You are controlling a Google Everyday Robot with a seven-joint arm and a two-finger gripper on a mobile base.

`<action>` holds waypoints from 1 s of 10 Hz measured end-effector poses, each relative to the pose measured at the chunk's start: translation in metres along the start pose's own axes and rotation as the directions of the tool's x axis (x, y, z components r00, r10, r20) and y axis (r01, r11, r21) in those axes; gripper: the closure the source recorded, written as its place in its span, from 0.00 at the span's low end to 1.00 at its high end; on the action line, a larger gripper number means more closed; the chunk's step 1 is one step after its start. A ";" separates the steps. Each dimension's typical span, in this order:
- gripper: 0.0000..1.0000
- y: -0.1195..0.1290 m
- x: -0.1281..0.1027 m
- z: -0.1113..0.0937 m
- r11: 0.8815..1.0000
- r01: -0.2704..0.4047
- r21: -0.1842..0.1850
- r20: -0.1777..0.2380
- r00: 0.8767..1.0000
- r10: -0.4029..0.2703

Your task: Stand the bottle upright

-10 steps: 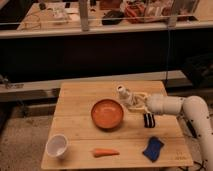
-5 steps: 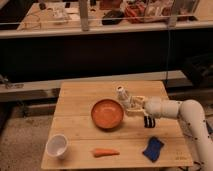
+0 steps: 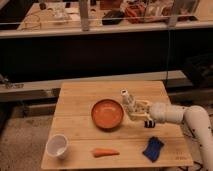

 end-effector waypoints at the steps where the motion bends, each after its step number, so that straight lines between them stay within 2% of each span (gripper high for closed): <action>1: 1.00 -0.003 -0.005 0.001 1.000 -0.004 0.004 -0.013 1.000 0.004; 5: 1.00 -0.016 -0.020 0.010 1.000 -0.014 0.027 -0.034 0.999 0.015; 8: 1.00 -0.026 -0.043 0.011 0.998 -0.055 0.020 -0.048 0.997 0.056; 10: 1.00 -0.032 -0.056 0.011 0.996 -0.083 0.013 -0.035 0.996 0.084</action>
